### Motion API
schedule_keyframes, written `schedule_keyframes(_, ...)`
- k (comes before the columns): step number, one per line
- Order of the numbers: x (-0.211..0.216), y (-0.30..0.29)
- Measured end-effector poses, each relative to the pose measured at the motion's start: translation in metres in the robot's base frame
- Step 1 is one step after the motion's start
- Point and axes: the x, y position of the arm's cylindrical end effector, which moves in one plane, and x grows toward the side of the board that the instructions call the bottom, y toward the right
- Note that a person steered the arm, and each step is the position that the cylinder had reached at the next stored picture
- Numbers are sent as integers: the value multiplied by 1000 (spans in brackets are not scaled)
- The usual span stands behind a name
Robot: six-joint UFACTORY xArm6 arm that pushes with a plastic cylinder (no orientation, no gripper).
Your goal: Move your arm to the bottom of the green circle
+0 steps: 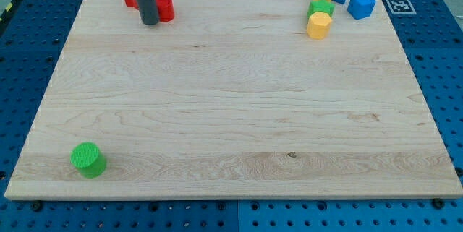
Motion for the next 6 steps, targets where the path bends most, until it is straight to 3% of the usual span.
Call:
schedule_keyframes(1, 44, 12)
schedule_keyframes(3, 178, 57)
schedule_keyframes(4, 247, 61)
schedule_keyframes(6, 328, 29)
